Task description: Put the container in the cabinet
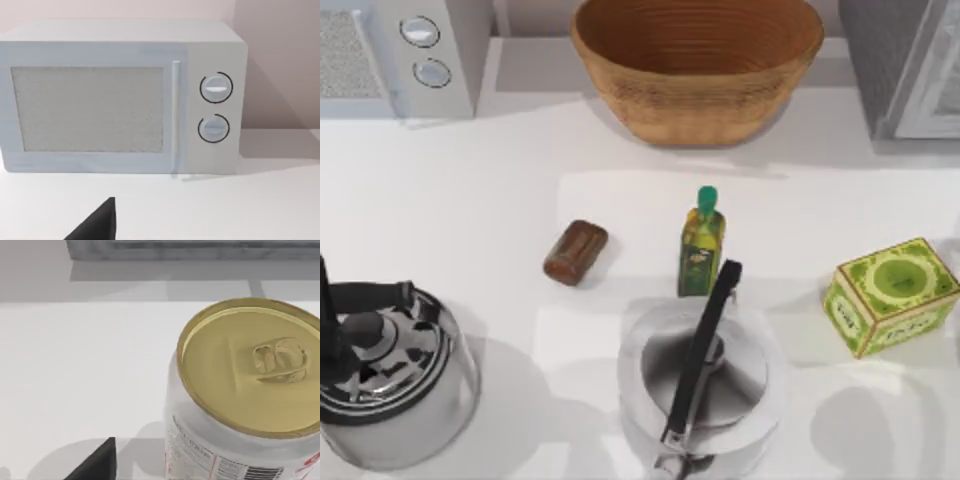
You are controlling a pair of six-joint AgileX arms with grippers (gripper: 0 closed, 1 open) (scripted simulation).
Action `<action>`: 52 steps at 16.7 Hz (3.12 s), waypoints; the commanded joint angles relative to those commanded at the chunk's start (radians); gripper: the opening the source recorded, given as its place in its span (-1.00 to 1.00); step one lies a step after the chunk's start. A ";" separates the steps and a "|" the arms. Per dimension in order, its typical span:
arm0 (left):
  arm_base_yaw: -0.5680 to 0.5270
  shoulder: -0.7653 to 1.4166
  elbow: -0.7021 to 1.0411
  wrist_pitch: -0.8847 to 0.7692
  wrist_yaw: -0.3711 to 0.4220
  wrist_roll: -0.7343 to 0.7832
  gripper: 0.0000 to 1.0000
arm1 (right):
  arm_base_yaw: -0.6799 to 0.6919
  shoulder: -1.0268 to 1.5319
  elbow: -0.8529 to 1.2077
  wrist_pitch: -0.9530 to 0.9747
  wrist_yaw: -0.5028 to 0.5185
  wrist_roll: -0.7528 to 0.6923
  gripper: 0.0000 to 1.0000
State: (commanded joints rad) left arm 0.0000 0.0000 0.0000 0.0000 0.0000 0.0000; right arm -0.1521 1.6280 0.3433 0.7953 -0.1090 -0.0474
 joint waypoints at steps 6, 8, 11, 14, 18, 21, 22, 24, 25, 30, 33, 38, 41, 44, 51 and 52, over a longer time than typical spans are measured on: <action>0.000 0.000 0.000 0.000 0.000 0.000 1.00 | -0.005 0.214 0.165 0.039 -0.004 -0.005 1.00; 0.000 0.000 0.000 0.000 0.000 0.000 1.00 | 0.013 0.259 0.172 0.077 0.012 0.004 1.00; 0.000 0.000 0.000 0.000 0.000 0.000 1.00 | 0.039 0.282 0.155 0.121 0.031 0.015 1.00; 0.000 0.000 0.000 0.000 0.000 0.000 1.00 | 0.040 0.283 0.153 0.123 0.032 0.015 1.00; 0.000 0.000 0.000 0.000 0.000 0.000 1.00 | 0.040 0.283 0.153 0.123 0.032 0.015 0.55; 0.000 0.000 0.000 0.000 0.000 0.000 1.00 | 0.040 0.283 0.153 0.123 0.032 0.015 0.10; 0.000 0.000 0.000 0.000 0.000 0.000 1.00 | 0.040 0.283 0.153 0.123 0.032 0.015 -0.06; 0.000 0.000 0.000 0.000 0.000 0.000 1.00 | 0.040 0.283 0.153 0.123 0.032 0.015 -0.36; 0.000 0.000 0.000 0.000 0.000 0.000 1.00 | 0.040 0.283 0.153 0.123 0.032 0.015 -0.51; 0.000 0.000 0.000 0.000 0.000 0.000 1.00 | 0.040 0.283 0.153 0.123 0.032 0.015 -1.00; 0.000 0.000 0.000 0.000 0.000 0.000 1.00 | 0.040 0.283 0.153 0.123 0.032 0.015 -1.00; 0.000 0.000 0.000 0.000 0.000 0.000 1.00 | 0.037 0.281 0.156 0.121 0.034 0.016 -1.00; 0.000 0.000 0.000 0.000 0.000 0.000 1.00 | 0.015 0.250 0.197 0.052 0.058 0.018 -1.00; 0.000 0.000 0.000 0.000 0.000 0.000 1.00 | 0.021 0.135 0.312 -0.109 0.071 0.010 -1.00; 0.000 0.000 0.000 0.000 0.000 0.000 1.00 | 0.035 -0.178 0.483 -0.580 0.050 0.006 -1.00; 0.000 0.000 0.000 0.000 0.000 0.000 1.00 | 0.036 -0.195 0.469 -0.616 0.042 0.007 -1.00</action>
State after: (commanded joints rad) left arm 0.0000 0.0000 0.0000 0.0000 0.0000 0.0000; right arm -0.1164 1.4325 0.8126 0.1794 -0.0669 -0.0400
